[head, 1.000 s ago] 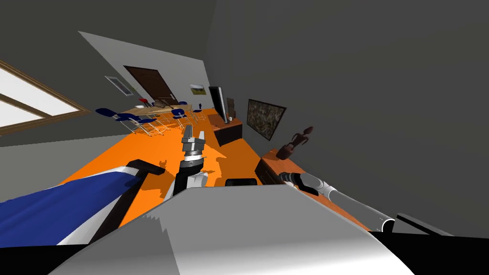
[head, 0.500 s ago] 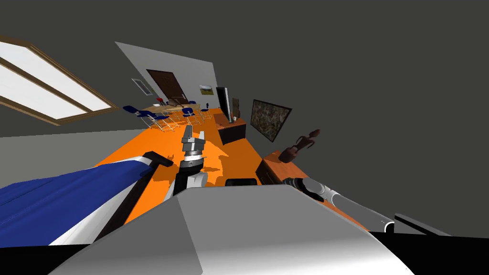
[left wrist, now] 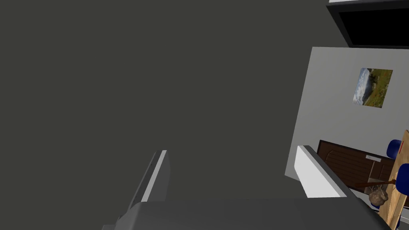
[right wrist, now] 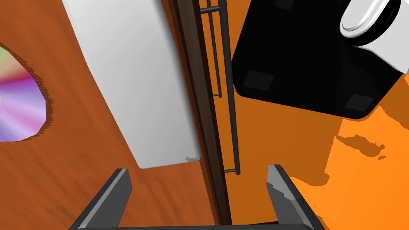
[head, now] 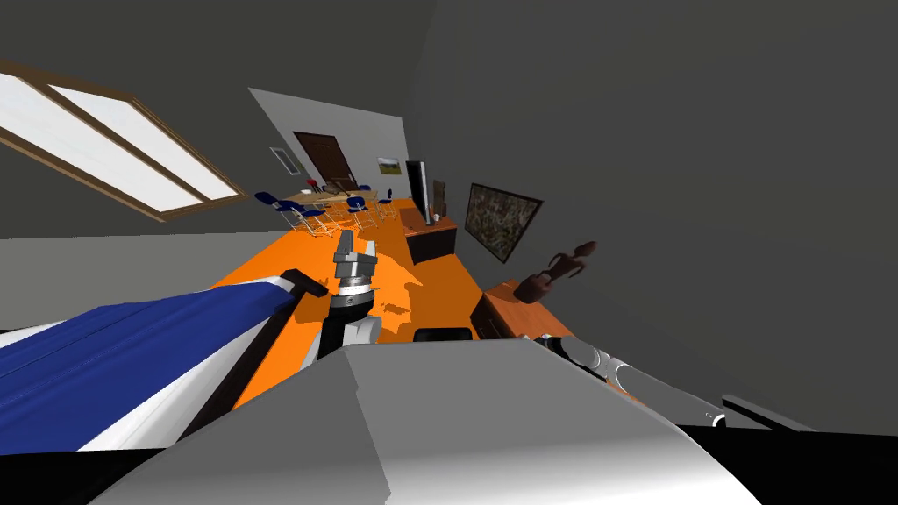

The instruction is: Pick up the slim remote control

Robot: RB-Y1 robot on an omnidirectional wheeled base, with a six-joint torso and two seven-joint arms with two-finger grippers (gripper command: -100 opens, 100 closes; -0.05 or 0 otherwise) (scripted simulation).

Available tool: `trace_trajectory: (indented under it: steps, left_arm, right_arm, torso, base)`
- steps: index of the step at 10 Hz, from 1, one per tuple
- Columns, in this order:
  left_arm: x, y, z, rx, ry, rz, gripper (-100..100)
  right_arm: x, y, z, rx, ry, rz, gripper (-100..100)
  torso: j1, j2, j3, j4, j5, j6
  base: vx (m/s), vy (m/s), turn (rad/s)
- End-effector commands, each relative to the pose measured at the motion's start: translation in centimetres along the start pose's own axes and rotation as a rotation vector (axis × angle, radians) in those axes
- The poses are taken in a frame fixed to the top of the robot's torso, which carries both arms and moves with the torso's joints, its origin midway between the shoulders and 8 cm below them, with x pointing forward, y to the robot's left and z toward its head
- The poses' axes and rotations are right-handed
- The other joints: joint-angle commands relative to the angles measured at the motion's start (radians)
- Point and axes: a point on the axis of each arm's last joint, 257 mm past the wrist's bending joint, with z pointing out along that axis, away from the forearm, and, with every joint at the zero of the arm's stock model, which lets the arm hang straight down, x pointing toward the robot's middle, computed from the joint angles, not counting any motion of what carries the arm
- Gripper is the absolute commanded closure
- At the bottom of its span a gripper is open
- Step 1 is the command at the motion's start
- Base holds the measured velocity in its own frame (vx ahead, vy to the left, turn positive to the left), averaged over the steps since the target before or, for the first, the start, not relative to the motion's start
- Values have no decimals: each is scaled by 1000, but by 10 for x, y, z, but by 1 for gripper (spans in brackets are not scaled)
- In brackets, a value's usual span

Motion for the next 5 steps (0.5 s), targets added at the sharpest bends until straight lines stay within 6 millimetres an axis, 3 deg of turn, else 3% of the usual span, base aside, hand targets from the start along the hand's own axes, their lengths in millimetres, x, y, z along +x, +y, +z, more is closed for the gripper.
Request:
trace_trajectory:
  steps: [1, 3, 5]
  left_arm:
    - [0, 0, 0, 0, 0, 0, 0]
    - [0, 0, 0, 0, 0, 0, 0]
    - [0, 0, 0, 0, 0, 0, 0]
  right_arm:
    - [29, -6, 3, 23, 59, -10, -100]
    - [29, -6, 3, 23, 59, -10, -100]
    - [62, -7, 6, 39, 122, -22, -100]
  torso:
    - [0, 0, 0, 0, 0, 0]
    - [-1, 0, 0, 0, 0, 0]
    - [0, -1, 0, 0, 0, 0]
  base:
    - [-32, -60, 273]
    - [-15, -38, 34]
    - [-10, -37, 146]
